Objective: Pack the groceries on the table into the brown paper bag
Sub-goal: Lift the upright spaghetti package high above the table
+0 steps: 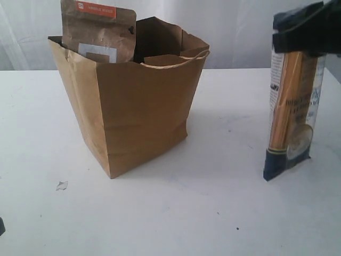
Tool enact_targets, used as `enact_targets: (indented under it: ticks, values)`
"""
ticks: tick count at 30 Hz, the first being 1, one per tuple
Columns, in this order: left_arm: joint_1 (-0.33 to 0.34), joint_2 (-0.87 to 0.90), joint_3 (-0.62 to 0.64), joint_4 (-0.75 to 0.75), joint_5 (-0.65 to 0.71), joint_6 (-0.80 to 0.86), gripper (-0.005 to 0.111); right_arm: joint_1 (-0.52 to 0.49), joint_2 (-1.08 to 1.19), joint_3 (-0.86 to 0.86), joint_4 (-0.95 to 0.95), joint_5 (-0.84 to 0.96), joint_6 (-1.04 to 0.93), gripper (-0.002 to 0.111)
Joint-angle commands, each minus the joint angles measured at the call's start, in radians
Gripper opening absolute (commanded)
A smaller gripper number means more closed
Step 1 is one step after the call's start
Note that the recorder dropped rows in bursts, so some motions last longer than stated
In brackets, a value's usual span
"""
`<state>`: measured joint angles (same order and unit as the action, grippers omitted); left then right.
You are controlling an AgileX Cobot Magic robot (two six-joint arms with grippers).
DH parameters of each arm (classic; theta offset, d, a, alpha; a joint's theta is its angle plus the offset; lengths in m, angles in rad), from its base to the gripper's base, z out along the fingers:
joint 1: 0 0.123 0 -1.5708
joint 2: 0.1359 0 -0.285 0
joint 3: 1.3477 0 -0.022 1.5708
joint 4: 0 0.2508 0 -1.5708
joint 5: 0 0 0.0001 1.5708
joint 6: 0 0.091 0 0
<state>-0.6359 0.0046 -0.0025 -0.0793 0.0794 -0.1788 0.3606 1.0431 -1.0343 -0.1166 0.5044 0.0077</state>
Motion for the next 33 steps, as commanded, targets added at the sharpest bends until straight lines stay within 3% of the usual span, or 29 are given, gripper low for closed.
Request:
enact_targets:
  ticks: [1, 10, 33]
  values:
    - [-0.005, -0.005, 0.002, -0.006, -0.004, 0.001, 0.000, -0.001, -0.018, -0.079, -0.011, -0.143, -0.008, 0.000]
    - [-0.005, -0.005, 0.002, -0.006, -0.004, 0.001, 0.000, 0.009, -0.018, -0.202, -0.012, -0.286, -0.024, 0.000]
    - [-0.005, -0.005, 0.002, -0.006, -0.004, 0.001, 0.000, 0.297, 0.280, -0.549, -0.016, -0.372, -0.483, 0.000]
